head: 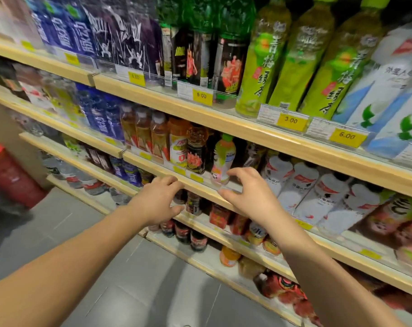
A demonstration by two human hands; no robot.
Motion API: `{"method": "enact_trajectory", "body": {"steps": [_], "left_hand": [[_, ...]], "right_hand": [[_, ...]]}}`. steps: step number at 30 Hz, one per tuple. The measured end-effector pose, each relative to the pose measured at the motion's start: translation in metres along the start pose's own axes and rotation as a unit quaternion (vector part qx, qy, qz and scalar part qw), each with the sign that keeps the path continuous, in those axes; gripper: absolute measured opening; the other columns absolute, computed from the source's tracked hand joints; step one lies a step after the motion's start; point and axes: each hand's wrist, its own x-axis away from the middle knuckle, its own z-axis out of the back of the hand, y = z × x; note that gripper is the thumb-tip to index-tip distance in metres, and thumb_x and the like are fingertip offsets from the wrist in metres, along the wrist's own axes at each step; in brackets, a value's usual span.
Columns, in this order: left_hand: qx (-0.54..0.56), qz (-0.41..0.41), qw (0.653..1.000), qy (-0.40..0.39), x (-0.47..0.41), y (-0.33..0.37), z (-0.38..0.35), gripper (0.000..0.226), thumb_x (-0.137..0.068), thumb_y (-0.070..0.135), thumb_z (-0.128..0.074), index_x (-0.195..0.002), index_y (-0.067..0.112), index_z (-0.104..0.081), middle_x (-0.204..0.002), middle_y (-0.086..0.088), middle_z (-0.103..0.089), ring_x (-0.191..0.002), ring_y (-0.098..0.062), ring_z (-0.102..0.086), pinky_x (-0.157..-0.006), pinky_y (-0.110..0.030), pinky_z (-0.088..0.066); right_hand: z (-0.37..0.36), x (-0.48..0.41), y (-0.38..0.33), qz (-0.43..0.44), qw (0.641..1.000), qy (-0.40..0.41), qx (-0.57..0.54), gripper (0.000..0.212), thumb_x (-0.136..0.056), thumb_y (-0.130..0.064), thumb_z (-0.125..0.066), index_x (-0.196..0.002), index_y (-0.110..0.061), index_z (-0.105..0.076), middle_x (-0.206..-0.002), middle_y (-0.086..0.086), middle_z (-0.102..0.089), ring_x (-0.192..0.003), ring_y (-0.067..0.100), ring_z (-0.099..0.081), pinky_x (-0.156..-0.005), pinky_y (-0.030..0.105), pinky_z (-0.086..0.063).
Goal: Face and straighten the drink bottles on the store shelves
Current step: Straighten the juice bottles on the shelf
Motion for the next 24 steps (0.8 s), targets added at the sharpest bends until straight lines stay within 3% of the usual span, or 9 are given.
{"method": "enact_trajectory", "body": {"steps": [6,10,14,16,21,24], "left_hand": [[-0.011,-0.025,0.999,-0.03,-0.052,-0.026,-0.016,0.066,-0.093,0.053,-0.055,-0.148,0.024,-0.034,-0.155,-0.002,-0.029,-0.139,-0.025,-0.032,-0.109,-0.045,-0.039],[-0.003,-0.053,0.998,-0.039,-0.075,-0.04,-0.036,0.066,-0.093,0.048,-0.056,-0.15,0.023,-0.031,-0.156,-0.003,-0.027,-0.14,-0.025,-0.031,-0.11,-0.044,-0.038],[0.016,-0.129,0.991,-0.035,-0.098,-0.048,-0.052,0.059,-0.092,0.037,-0.06,-0.145,0.022,-0.038,-0.154,0.0,-0.034,-0.141,-0.023,-0.032,-0.112,-0.042,-0.035],[0.012,-0.18,0.984,-0.006,-0.112,-0.049,-0.06,0.054,-0.089,0.031,-0.062,-0.139,0.021,-0.044,-0.148,0.0,-0.043,-0.137,-0.022,-0.039,-0.11,-0.04,-0.038],[-0.004,-0.249,0.968,0.03,-0.139,-0.06,-0.081,0.056,-0.087,0.023,-0.059,-0.141,0.02,-0.045,-0.14,0.001,-0.049,-0.127,-0.022,-0.047,-0.103,-0.037,-0.042],[0.005,-0.263,0.964,0.033,-0.15,-0.068,-0.091,0.061,-0.086,0.021,-0.058,-0.144,0.022,-0.042,-0.136,0.002,-0.05,-0.122,-0.022,-0.049,-0.097,-0.036,-0.043]], "right_hand": [[-0.016,-0.042,0.013,-0.035,0.999,0.019,-0.014,0.06,-0.092,-0.059,-0.065,-0.141,-0.029,-0.051,-0.135,-0.007,-0.048,-0.121,0.014,-0.054,-0.098,0.031,-0.047],[-0.027,-0.066,0.014,-0.128,0.991,0.034,-0.014,0.07,-0.086,-0.069,-0.066,-0.137,-0.024,-0.049,-0.12,-0.005,-0.049,-0.106,0.017,-0.054,-0.084,0.033,-0.047],[-0.039,-0.085,0.011,-0.192,0.979,0.071,0.015,0.059,-0.083,-0.073,-0.065,-0.086,-0.017,-0.045,-0.082,-0.005,-0.046,-0.069,0.014,-0.046,-0.053,0.028,-0.031],[-0.043,-0.093,0.01,-0.194,0.975,0.106,-0.001,0.062,-0.083,-0.073,-0.066,-0.071,-0.018,-0.041,-0.067,-0.003,-0.044,-0.057,0.014,-0.042,-0.049,0.031,-0.028],[-0.049,-0.118,-0.002,-0.203,0.97,0.119,0.054,0.073,-0.084,-0.075,-0.061,-0.054,-0.017,-0.029,-0.042,-0.005,-0.024,-0.034,0.011,-0.028,-0.043,0.03,-0.022],[-0.053,-0.128,-0.004,-0.22,0.966,0.116,0.066,0.077,-0.084,-0.077,-0.059,-0.047,-0.018,-0.026,-0.032,-0.009,-0.017,-0.027,0.014,-0.03,-0.041,0.029,-0.02]]}}
